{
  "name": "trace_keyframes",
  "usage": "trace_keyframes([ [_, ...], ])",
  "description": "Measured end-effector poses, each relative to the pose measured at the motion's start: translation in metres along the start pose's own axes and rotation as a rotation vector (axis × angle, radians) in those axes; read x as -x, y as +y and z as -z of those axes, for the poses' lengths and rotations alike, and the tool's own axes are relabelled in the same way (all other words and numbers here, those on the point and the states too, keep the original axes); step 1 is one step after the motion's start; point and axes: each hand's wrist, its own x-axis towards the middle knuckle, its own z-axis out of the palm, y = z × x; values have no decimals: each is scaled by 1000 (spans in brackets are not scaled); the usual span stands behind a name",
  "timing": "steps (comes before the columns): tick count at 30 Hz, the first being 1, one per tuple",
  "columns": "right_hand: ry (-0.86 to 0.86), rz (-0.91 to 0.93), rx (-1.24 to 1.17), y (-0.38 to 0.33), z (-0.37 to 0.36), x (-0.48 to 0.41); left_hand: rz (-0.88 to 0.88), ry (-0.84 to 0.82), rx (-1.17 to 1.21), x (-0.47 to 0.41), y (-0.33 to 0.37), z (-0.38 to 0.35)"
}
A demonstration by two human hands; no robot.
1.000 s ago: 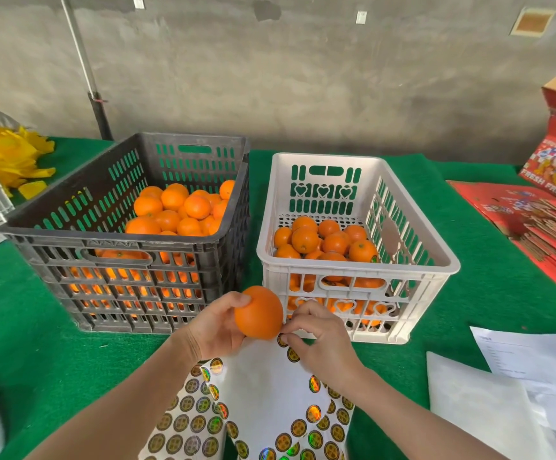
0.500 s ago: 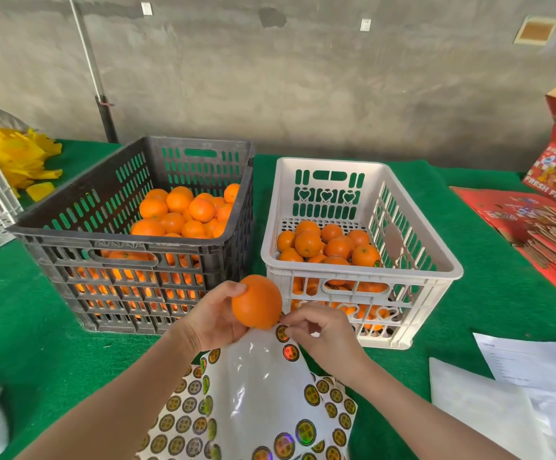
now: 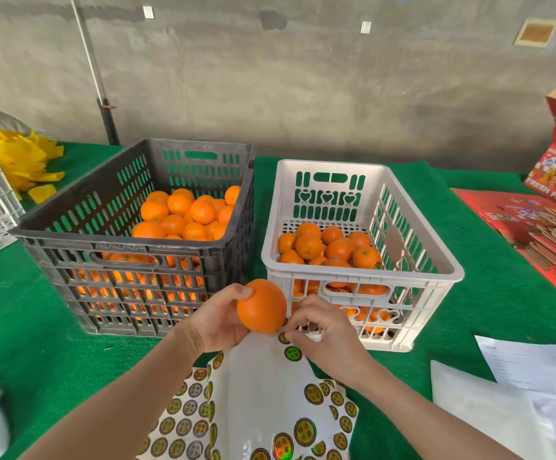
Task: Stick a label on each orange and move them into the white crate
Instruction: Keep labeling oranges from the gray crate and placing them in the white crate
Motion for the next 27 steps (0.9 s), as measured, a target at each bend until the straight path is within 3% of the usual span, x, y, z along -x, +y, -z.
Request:
trace_keyframes([
  [3,175,-157,-259,-3,3,0,85,-42,-34,0,-1,2],
  [5,221,-203,-300,-1,3,0,128,-65,-102,0,-5,2],
  [11,-173,-156,-32,12,-10,4,185,-78,-433,-4,-16,-10],
  [16,-117,-91,40,12,-17,4,82,-71,-496,-1,-8,-20],
  [23,156,185,3,-2,-13,2,-142,-146,-332,21,15,-33],
  [27,172,152,-148,-23,-1,-11,-210,-47,-110,26,17,-45],
])
